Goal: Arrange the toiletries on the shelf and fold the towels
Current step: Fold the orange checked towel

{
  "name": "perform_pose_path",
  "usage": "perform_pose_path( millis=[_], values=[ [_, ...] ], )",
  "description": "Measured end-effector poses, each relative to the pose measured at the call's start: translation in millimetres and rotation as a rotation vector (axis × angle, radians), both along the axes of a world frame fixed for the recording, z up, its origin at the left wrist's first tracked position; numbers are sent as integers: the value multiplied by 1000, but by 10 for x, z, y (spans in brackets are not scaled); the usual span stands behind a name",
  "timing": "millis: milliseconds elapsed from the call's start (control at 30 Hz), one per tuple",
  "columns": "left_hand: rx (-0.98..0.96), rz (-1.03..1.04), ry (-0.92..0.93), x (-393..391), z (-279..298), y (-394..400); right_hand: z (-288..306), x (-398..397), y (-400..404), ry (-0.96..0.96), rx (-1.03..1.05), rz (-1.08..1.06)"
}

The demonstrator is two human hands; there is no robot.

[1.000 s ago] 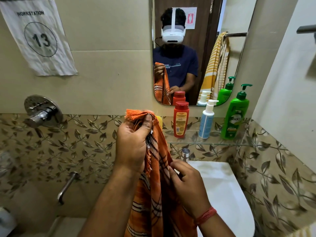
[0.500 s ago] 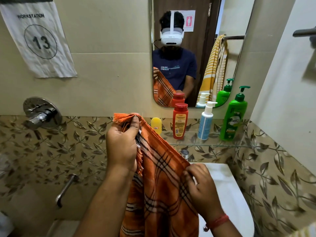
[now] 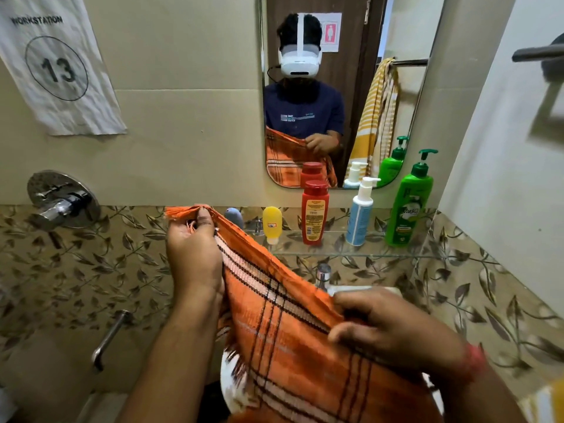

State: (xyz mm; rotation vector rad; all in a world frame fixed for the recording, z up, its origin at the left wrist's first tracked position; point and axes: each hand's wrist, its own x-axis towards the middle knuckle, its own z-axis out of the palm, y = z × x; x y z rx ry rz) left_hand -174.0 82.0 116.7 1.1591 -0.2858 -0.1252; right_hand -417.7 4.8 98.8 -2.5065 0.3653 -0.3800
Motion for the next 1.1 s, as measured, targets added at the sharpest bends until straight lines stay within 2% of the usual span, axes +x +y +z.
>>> perform_pose_path(
  millis=[33,100,200,367,433,633,700,767,833,967,1033,1100],
  values=[
    [9,0,-1,-30,5,-6,-62,1,-14,40,56,11],
    [29,-13,-4,-98,17,-15,-168,-57,-31,3,180,-21],
    [-6,-51,-10,-156,37,3,-256,-132,-108,-95,170,-125],
    [-8,-78,-16,-213,53,7,-403,-244,-240,-31,371,-135],
    [-6,-58,-11,-214,63,0,-450,-287,-276,-64,375,-183],
    [58,-5,-72,-168,35,-33,-590,-273,-306,-350,317,-416],
    [73,3,-163,-177,21,-22,-590,-209,-254,-499,430,-471],
    [152,-27,-346,-199,-14,9,-545,-108,-153,-596,564,-483],
    [216,-198,-509,-250,-55,39,-484,2,-69,-553,552,-434],
    [395,-826,-747,-466,-100,37,-330,145,-26,-409,375,-308],
    [509,-1059,-727,-545,-138,9,-254,177,-30,-368,357,-240],
    [556,-1149,-689,-564,-180,-13,-178,174,-38,-353,319,-207]
  ],
)
